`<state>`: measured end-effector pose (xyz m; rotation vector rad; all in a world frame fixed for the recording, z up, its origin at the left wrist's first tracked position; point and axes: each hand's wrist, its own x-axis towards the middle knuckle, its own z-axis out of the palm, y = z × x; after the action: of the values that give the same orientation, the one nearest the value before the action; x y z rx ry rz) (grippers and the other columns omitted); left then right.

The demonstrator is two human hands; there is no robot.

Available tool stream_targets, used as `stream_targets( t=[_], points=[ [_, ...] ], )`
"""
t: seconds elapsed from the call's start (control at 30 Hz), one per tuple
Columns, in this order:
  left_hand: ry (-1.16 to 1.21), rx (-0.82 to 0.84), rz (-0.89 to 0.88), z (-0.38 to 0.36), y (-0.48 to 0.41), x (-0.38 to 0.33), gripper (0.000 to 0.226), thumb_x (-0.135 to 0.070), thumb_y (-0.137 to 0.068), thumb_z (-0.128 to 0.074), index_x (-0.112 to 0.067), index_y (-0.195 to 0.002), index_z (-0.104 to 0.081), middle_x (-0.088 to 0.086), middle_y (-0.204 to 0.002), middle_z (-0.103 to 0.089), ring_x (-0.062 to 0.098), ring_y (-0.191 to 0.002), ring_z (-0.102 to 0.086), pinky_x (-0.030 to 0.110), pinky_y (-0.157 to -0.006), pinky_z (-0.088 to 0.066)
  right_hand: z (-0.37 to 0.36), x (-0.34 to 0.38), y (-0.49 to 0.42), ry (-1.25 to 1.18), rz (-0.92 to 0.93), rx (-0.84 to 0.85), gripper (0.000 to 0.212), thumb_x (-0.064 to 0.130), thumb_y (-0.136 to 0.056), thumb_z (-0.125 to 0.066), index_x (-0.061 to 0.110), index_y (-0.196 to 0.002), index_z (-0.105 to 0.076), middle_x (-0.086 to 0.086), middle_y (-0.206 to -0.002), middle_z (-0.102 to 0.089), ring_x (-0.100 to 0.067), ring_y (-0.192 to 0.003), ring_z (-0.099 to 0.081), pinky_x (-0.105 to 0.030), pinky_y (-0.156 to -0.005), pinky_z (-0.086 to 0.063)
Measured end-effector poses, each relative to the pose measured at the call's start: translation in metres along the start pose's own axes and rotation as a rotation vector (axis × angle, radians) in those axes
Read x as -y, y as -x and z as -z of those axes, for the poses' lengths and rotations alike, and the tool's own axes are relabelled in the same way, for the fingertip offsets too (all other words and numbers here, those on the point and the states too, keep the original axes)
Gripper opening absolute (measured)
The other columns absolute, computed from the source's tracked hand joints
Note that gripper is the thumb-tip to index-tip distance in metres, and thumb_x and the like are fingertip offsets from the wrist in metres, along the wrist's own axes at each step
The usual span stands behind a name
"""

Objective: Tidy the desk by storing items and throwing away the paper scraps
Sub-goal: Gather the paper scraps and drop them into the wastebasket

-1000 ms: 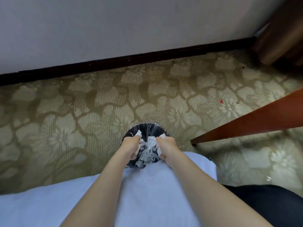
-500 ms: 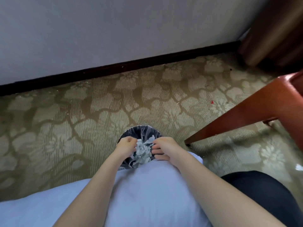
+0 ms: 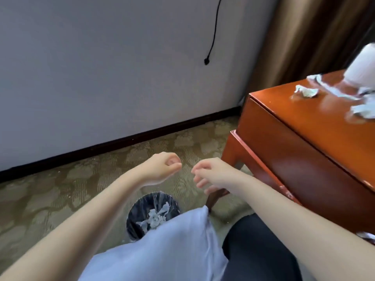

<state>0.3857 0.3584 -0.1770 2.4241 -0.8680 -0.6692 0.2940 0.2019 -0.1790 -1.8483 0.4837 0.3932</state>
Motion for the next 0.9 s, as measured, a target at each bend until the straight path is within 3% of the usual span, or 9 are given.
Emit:
stream_targets(
  t=[0.2, 0.37, 0.5, 0.67, 0.77, 0.9],
  points=[
    [-0.099, -0.041, -0.192, 0.027, 0.025, -0.1, 0.025, -0.032, -0.096, -0.045, -0.021, -0.111, -0.061, -0.009, -0.091, -0.062, 0.01, -0.093, -0.058, 0.025, -0.083, -0.042, 0.06, 0.039, 0.089, 0.188, 0.247, -0.213, 0.018, 0.018, -0.097, -0.047, 0.013, -0.106, -0.062, -0.004, -0.089, -0.065, -0.012, -0.074, -0.065, -0.02, -0.055, -0.055],
    [-0.175, -0.113, -0.36, 0.023, 0.025, -0.183, 0.025, -0.032, -0.096, -0.047, -0.019, -0.109, -0.063, -0.002, -0.108, -0.065, 0.015, -0.099, -0.06, 0.028, -0.086, -0.048, 0.112, 0.042, 0.152, 0.352, 0.385, -0.447, 0.014, 0.019, -0.097, -0.048, 0.022, -0.098, -0.062, 0.001, -0.084, -0.066, -0.012, -0.071, -0.066, -0.015, -0.051, -0.049],
    [-0.17, -0.197, -0.473, 0.004, 0.008, -0.236, 0.024, -0.03, -0.094, -0.05, -0.014, -0.106, -0.062, 0.002, -0.11, -0.063, 0.018, -0.103, -0.058, 0.029, -0.089, -0.046, 0.15, 0.023, 0.188, 0.423, 0.347, -0.614, 0.015, 0.02, -0.096, -0.048, 0.024, -0.094, -0.062, 0.007, -0.084, -0.065, -0.01, -0.075, -0.064, -0.015, -0.057, -0.049],
    [-0.233, -0.263, -0.428, -0.031, -0.033, -0.275, 0.049, -0.051, -0.089, -0.049, -0.025, -0.131, -0.045, 0.003, -0.143, -0.037, 0.024, -0.13, -0.036, 0.043, -0.109, -0.031, 0.183, -0.017, 0.21, 0.559, 0.204, -0.876, 0.017, 0.028, -0.093, -0.053, 0.026, -0.106, -0.063, 0.004, -0.118, -0.059, -0.016, -0.115, -0.049, -0.031, -0.096, -0.042],
    [-0.264, -0.328, -0.362, -0.049, -0.054, -0.286, 0.071, -0.066, -0.083, -0.045, -0.029, -0.142, -0.03, 0.002, -0.155, -0.021, 0.025, -0.142, -0.018, 0.049, -0.115, -0.017, 0.195, -0.038, 0.216, 0.685, 0.063, -1.025, 0.032, 0.043, -0.09, -0.054, 0.032, -0.12, -0.054, 0.007, -0.135, -0.046, -0.016, -0.129, -0.034, -0.036, -0.107, -0.029],
    [-0.328, -0.399, -0.314, -0.056, -0.075, -0.297, 0.087, -0.075, -0.078, -0.039, -0.029, -0.147, -0.016, 0.006, -0.16, -0.003, 0.027, -0.147, 0.003, 0.053, -0.116, -0.003, 0.206, -0.06, 0.214, 0.703, -0.032, -1.077, 0.057, 0.058, -0.084, -0.053, 0.034, -0.134, -0.039, 0.006, -0.148, -0.028, -0.018, -0.14, -0.019, -0.041, -0.114, -0.018]
  ],
)
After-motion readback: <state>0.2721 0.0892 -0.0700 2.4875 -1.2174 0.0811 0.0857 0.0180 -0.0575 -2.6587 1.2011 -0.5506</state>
